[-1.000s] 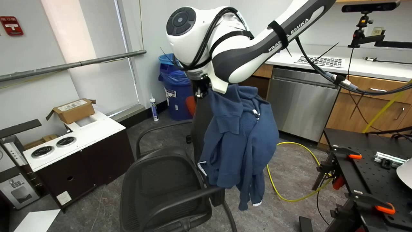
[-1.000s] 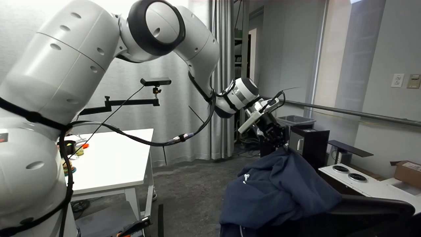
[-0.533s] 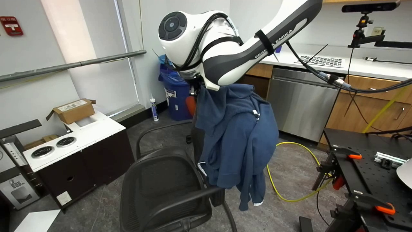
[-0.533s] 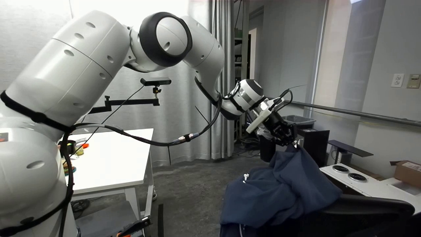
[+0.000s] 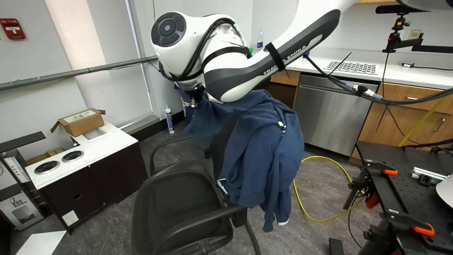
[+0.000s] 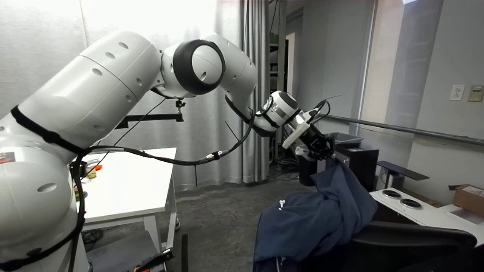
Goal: Stretch the hoodie on the backrest of the chair
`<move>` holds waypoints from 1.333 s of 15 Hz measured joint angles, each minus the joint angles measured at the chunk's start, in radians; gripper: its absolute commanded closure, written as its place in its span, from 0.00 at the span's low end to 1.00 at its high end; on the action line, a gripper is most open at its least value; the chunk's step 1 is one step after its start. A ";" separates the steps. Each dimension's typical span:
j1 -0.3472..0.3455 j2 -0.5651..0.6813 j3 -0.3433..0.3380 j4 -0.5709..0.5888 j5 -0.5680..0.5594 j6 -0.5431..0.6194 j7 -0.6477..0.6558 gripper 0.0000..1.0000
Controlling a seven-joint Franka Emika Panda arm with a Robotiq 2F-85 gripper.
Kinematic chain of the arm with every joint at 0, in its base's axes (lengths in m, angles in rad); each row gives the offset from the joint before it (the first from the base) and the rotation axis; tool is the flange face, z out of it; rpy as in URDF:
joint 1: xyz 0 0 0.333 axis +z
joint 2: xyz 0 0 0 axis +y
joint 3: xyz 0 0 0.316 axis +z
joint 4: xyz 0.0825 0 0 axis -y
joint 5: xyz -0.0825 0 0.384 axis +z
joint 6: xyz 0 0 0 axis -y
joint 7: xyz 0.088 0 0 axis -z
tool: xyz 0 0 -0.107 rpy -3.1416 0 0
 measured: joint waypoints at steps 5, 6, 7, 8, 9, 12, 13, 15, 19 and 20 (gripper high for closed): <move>0.051 0.127 0.000 0.181 0.000 -0.001 -0.050 0.99; 0.056 0.154 0.001 0.218 0.002 -0.001 -0.067 0.99; 0.057 0.180 0.001 0.253 0.006 -0.001 -0.085 0.99; 0.057 0.208 0.000 0.288 0.011 -0.001 -0.105 0.99; 0.055 0.233 -0.002 0.319 0.017 -0.001 -0.125 0.99; 0.042 0.301 -0.007 0.401 0.048 -0.002 -0.178 0.99; 0.035 0.319 -0.008 0.423 0.065 -0.005 -0.193 0.99; 0.023 0.352 -0.010 0.462 0.100 -0.023 -0.218 0.99; 0.019 0.396 -0.019 0.526 0.158 -0.099 -0.248 0.55; 0.019 0.403 -0.020 0.539 0.168 -0.119 -0.253 0.49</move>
